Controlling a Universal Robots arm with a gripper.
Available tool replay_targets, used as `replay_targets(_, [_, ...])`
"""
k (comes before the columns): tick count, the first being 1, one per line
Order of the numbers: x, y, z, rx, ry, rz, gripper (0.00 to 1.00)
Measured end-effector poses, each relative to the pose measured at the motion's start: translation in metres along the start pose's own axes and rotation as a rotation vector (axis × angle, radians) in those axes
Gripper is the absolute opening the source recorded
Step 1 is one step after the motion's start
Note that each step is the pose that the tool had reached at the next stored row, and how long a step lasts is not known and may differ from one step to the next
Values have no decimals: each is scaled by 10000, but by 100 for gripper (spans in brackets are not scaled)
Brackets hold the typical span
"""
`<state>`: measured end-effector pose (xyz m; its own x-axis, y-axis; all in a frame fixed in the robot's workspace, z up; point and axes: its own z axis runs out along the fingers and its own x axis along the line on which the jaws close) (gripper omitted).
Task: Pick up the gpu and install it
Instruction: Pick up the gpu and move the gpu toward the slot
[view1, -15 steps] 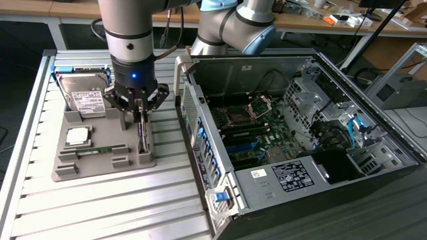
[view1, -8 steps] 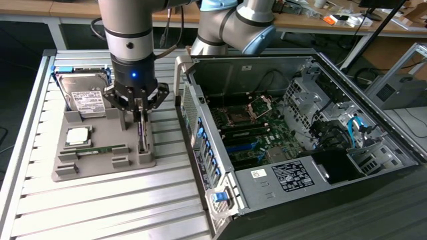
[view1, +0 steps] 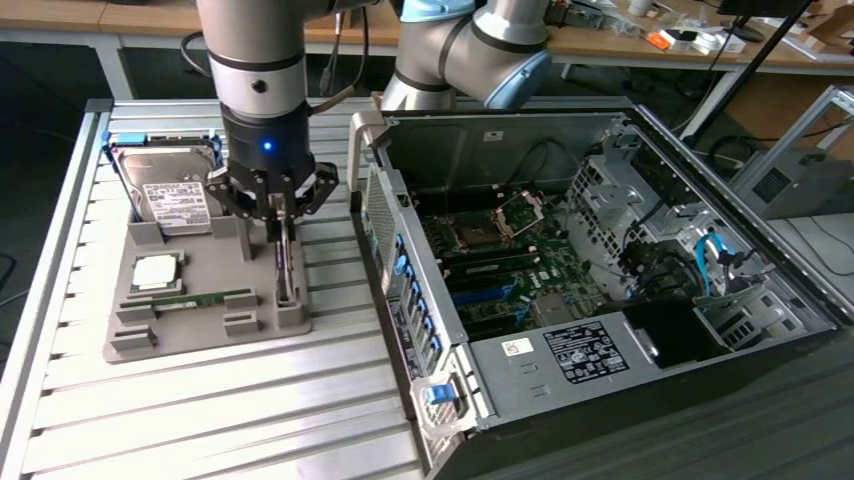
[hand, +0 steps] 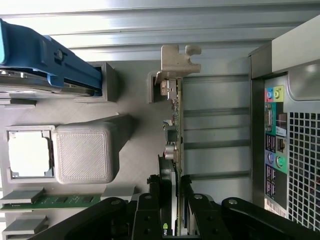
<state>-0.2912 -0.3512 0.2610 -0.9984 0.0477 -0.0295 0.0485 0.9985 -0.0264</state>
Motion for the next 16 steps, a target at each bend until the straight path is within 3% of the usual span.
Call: replay_targets(16, [-3, -2, -93, 0, 0, -1, 27])
